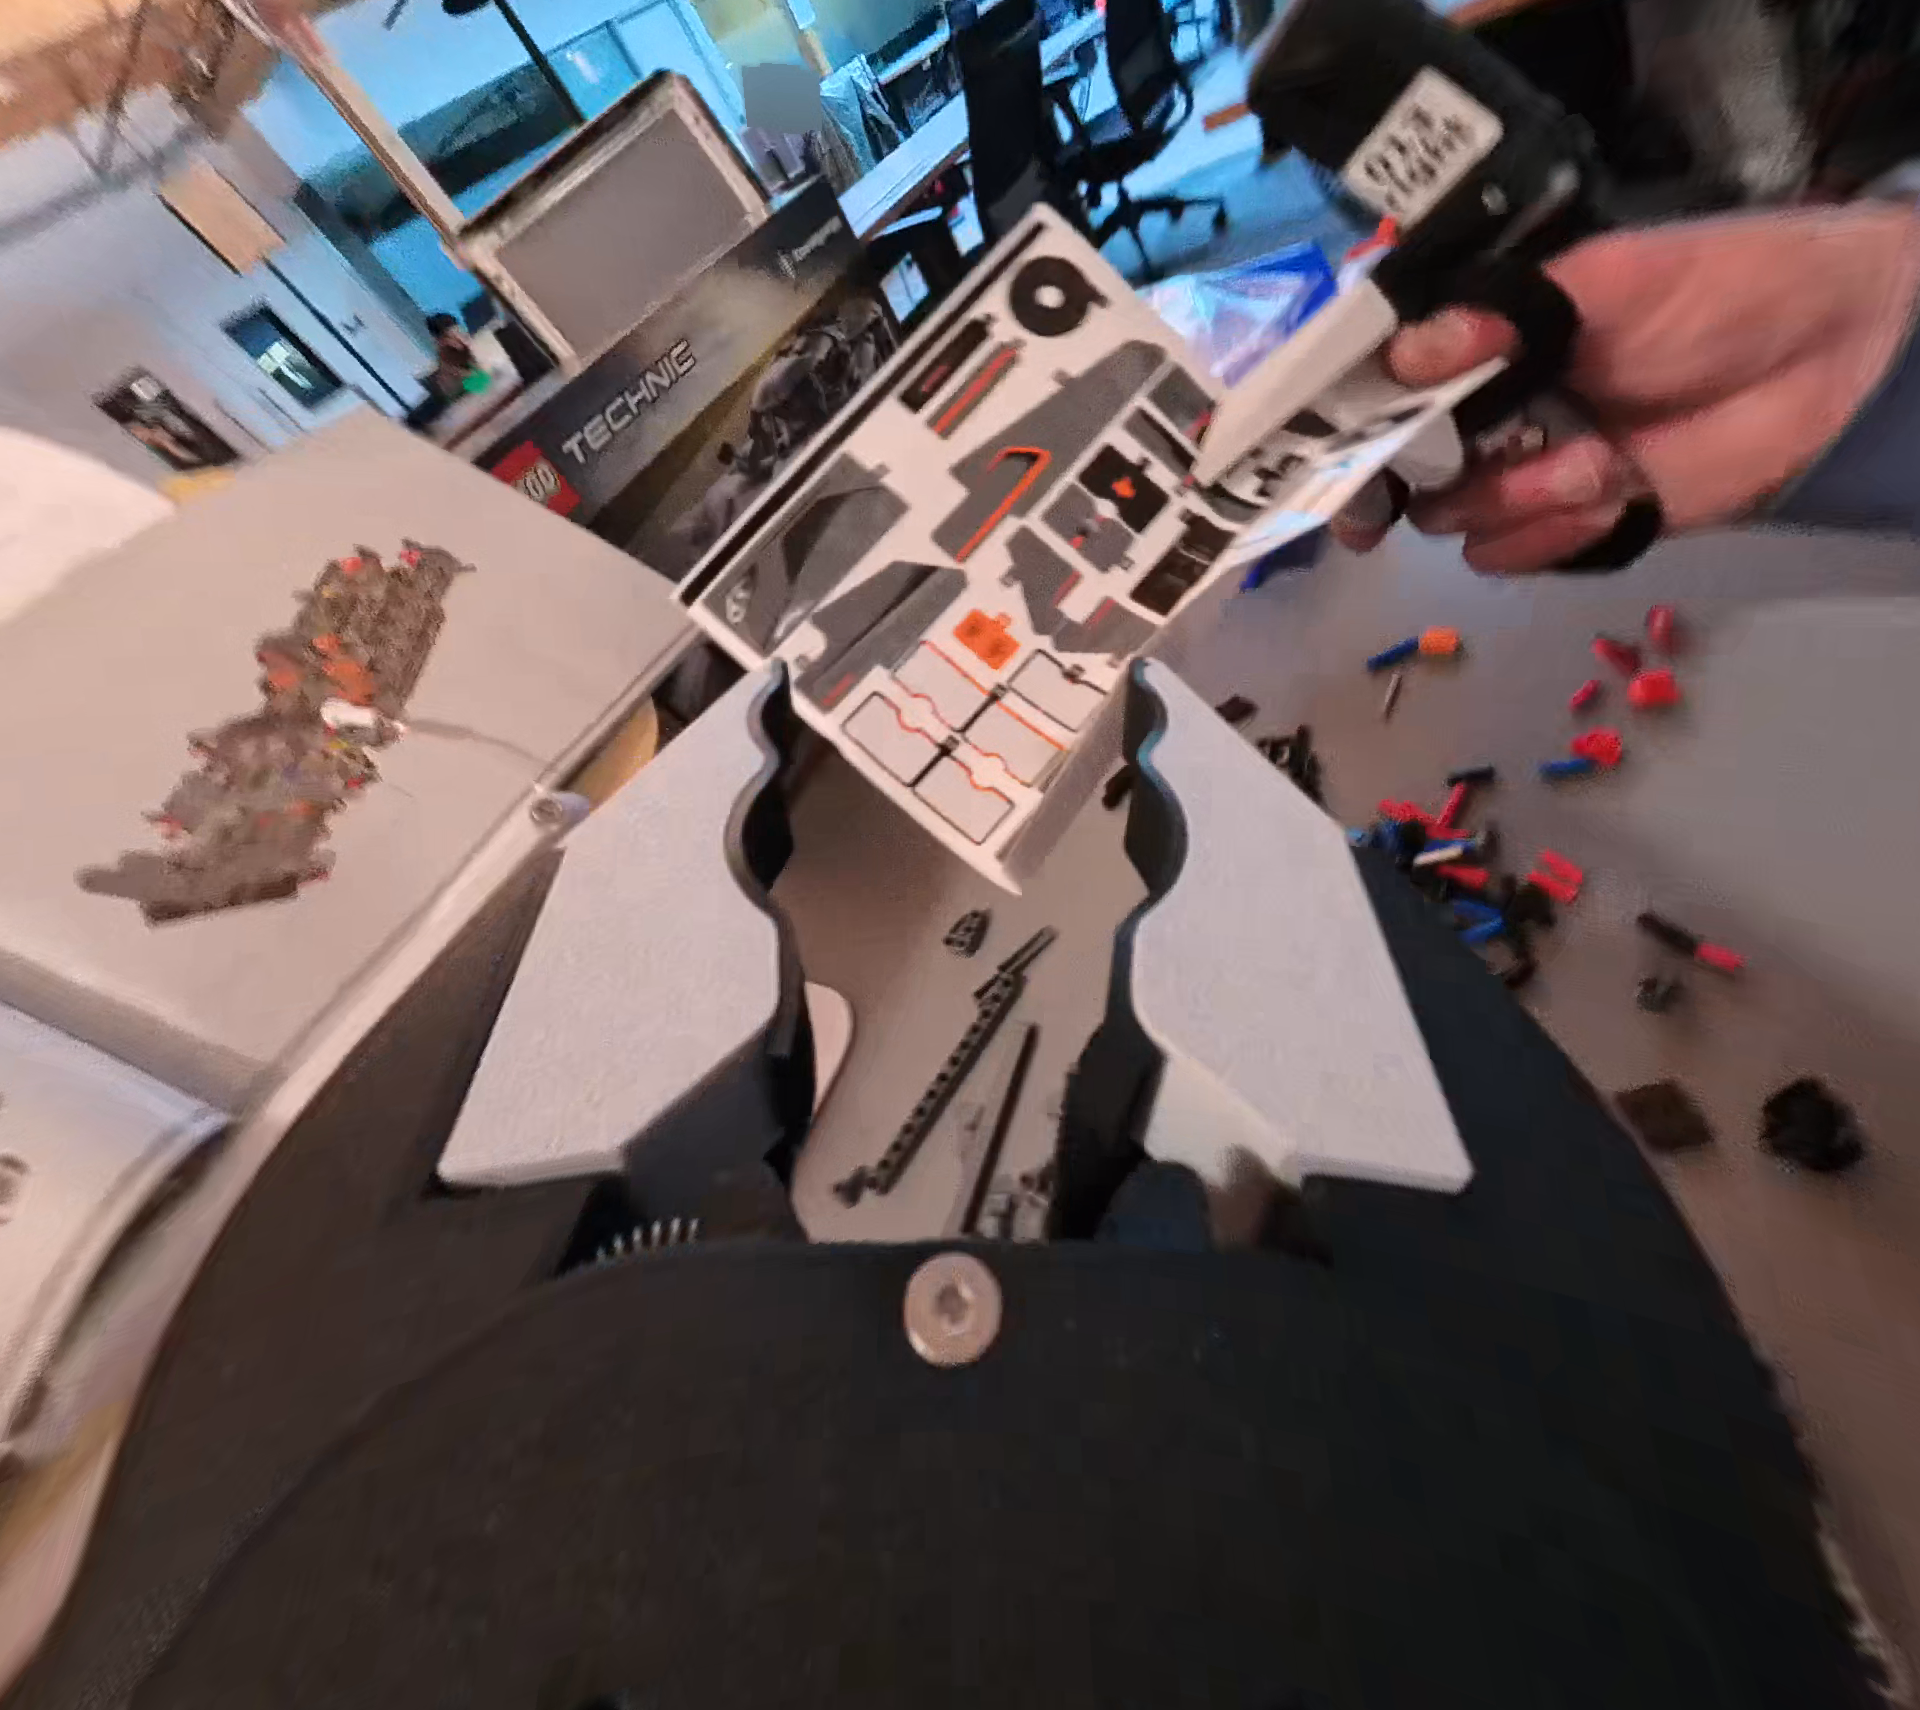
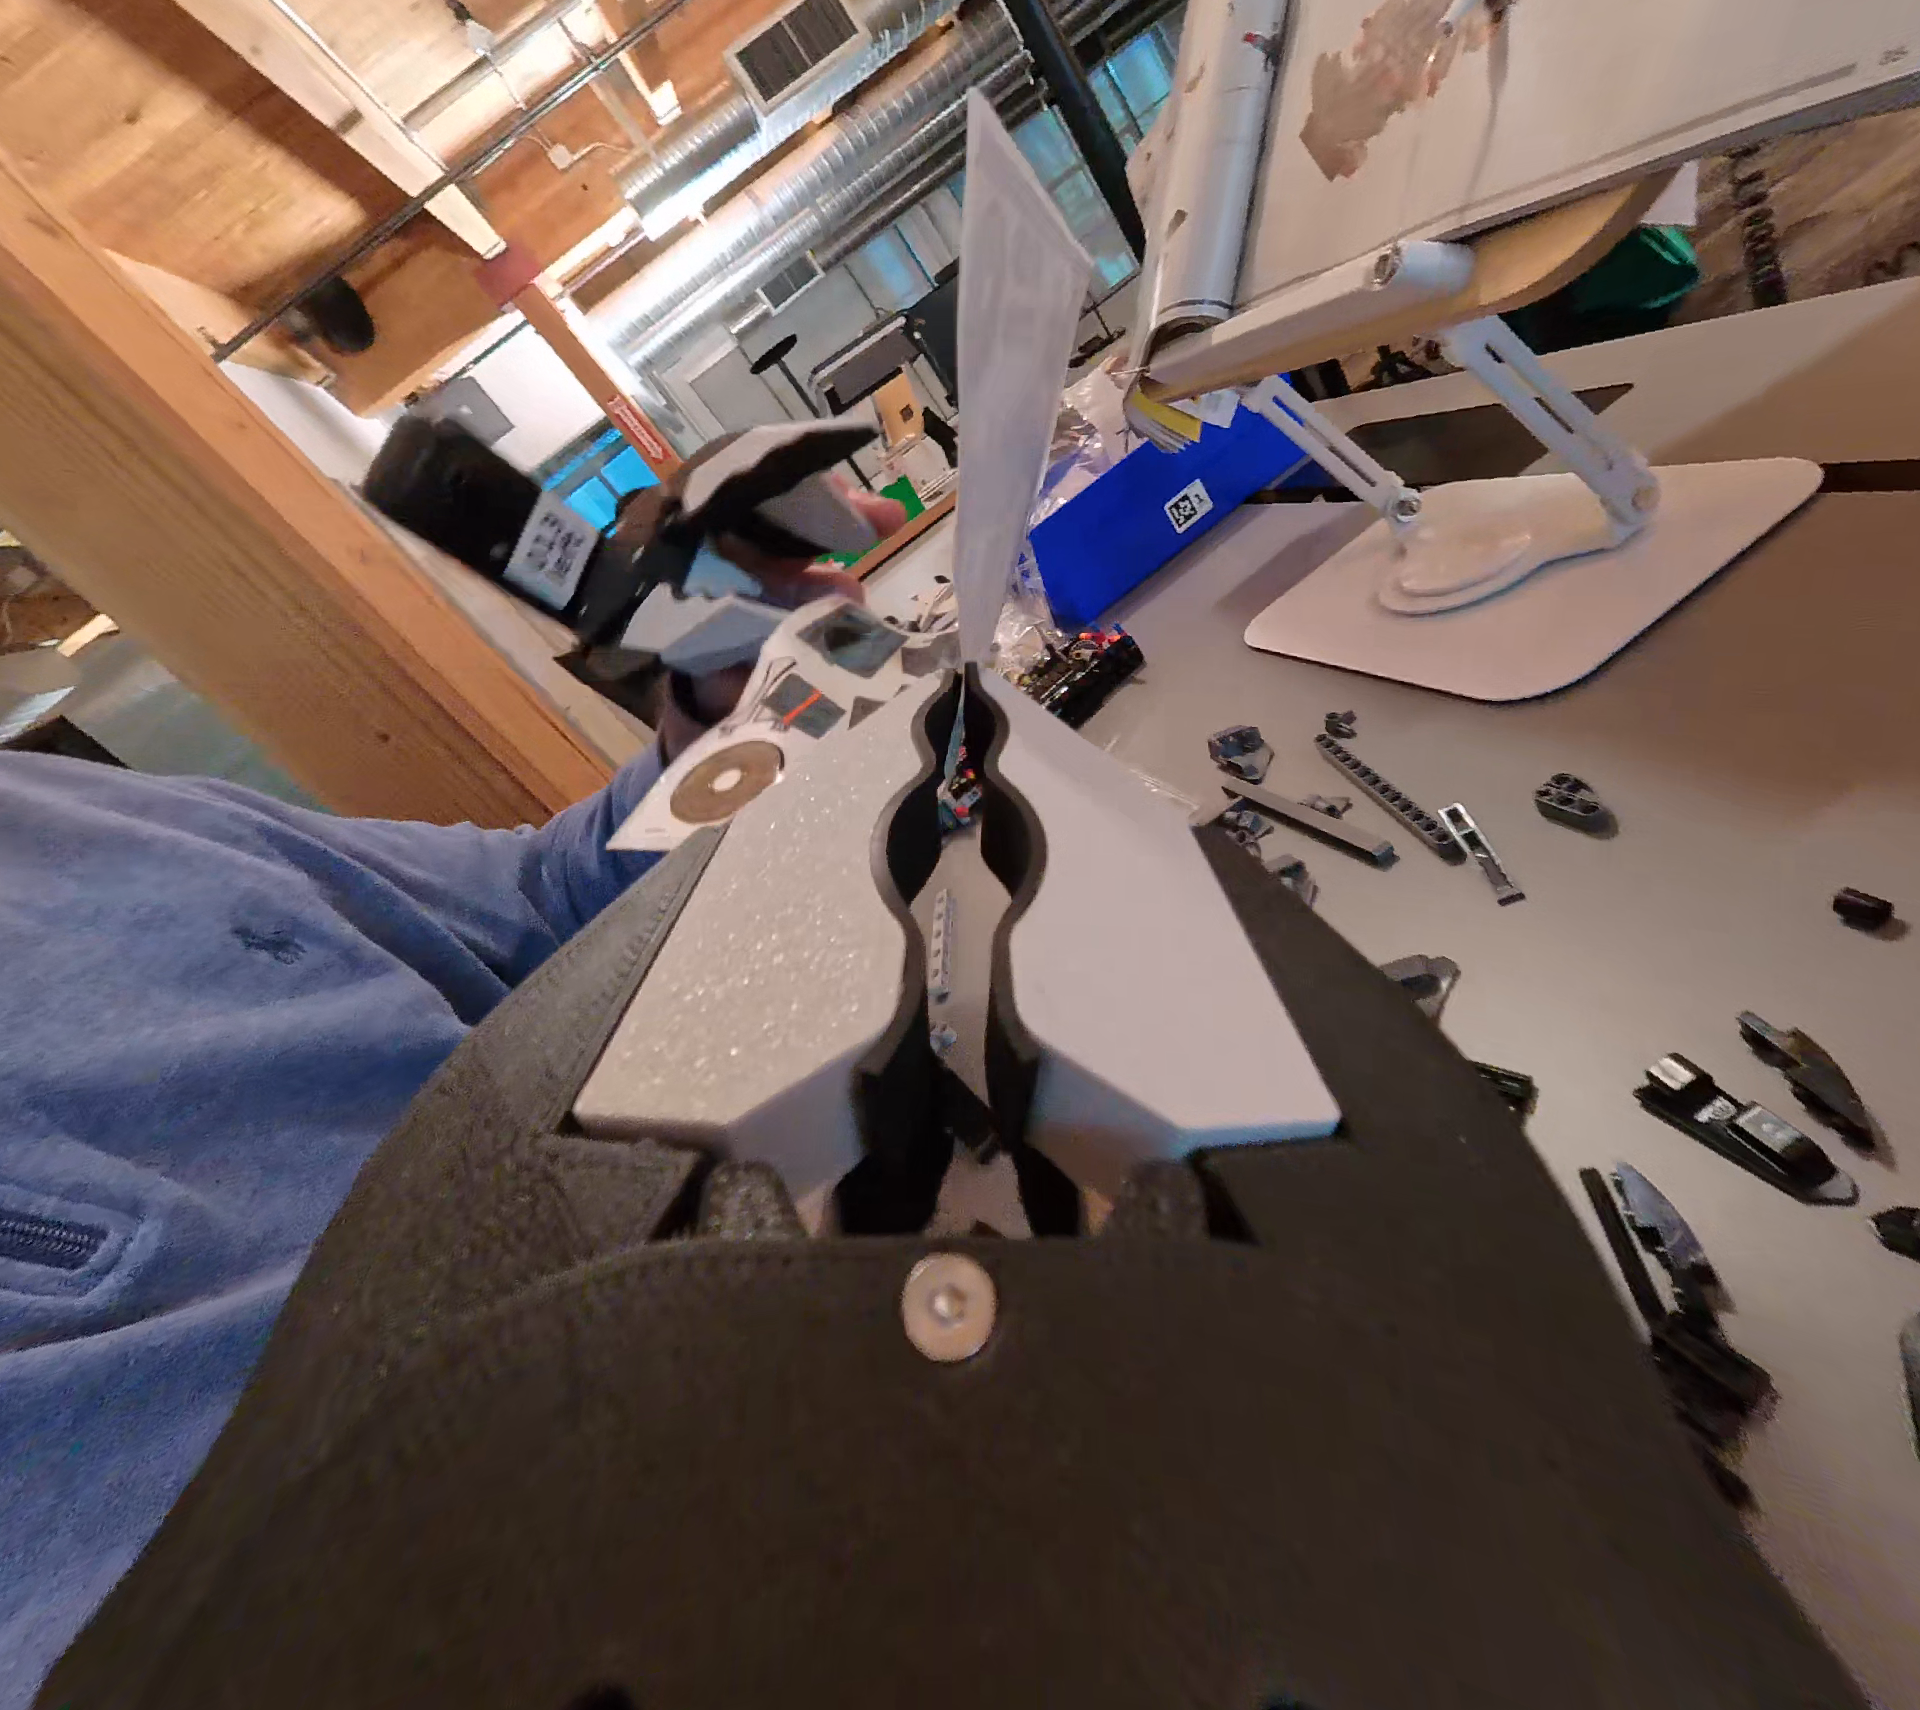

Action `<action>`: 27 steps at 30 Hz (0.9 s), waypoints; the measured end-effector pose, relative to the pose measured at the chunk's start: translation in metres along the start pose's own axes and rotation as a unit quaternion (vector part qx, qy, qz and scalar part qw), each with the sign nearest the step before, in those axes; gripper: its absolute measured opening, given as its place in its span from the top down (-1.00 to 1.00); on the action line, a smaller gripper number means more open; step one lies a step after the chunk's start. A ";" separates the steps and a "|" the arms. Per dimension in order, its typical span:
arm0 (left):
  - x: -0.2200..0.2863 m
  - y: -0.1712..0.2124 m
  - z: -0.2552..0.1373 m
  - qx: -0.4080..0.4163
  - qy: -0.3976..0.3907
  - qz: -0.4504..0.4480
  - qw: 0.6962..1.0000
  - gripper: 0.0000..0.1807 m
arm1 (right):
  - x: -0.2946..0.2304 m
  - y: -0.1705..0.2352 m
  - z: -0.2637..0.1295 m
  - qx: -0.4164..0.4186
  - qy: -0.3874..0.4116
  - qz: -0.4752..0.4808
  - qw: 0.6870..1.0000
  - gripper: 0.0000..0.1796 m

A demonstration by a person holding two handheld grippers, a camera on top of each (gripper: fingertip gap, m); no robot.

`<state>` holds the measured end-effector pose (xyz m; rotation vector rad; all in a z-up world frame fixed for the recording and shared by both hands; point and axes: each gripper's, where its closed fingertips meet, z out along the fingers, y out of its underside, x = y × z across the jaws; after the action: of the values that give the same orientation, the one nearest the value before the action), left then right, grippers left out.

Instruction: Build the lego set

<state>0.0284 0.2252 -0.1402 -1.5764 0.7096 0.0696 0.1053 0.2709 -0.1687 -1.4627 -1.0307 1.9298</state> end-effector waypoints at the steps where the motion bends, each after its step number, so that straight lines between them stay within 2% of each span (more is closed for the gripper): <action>1: -0.008 0.001 0.000 0.006 0.004 -0.033 0.999 0.28 | -0.003 0.000 0.001 -0.001 -0.006 0.000 1.000 1.00; 5: -0.037 0.003 0.001 0.026 0.015 -0.119 0.992 0.18 | -0.010 -0.002 0.000 -0.001 -0.019 -0.007 1.000 1.00; 10: -0.056 0.010 0.003 0.042 0.079 -0.237 0.967 0.10 | -0.017 -0.003 -0.002 -0.004 -0.038 -0.014 0.999 1.00; 12: -0.053 0.011 0.003 0.050 0.120 -0.284 0.950 0.12 | -0.017 -0.003 -0.002 -0.004 -0.041 -0.013 0.999 1.00; 15: -0.027 0.009 0.008 0.058 0.175 -0.310 0.933 0.17 | -0.019 -0.003 0.000 -0.004 -0.050 -0.004 0.999 1.00; 18: -0.008 0.006 0.014 0.069 0.207 -0.331 0.918 0.35 | -0.020 -0.002 0.002 -0.005 -0.060 0.006 0.998 1.00; 21: 0.004 0.003 0.018 0.080 0.235 -0.351 0.903 0.63 | -0.021 0.000 0.003 -0.009 -0.064 0.013 0.998 1.00; 24: 0.009 0.003 0.021 0.082 0.240 -0.347 0.903 0.94 | -0.021 0.001 0.004 -0.013 -0.066 0.019 0.998 1.00; 27: 0.009 0.001 0.021 0.089 0.239 -0.359 0.898 1.00 | -0.020 0.000 0.005 -0.012 -0.061 0.017 0.998 1.00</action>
<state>0.0424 0.2410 -0.1484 -1.5998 0.4419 -0.9312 0.1060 0.2540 -0.1569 -1.3997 -1.0932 2.0592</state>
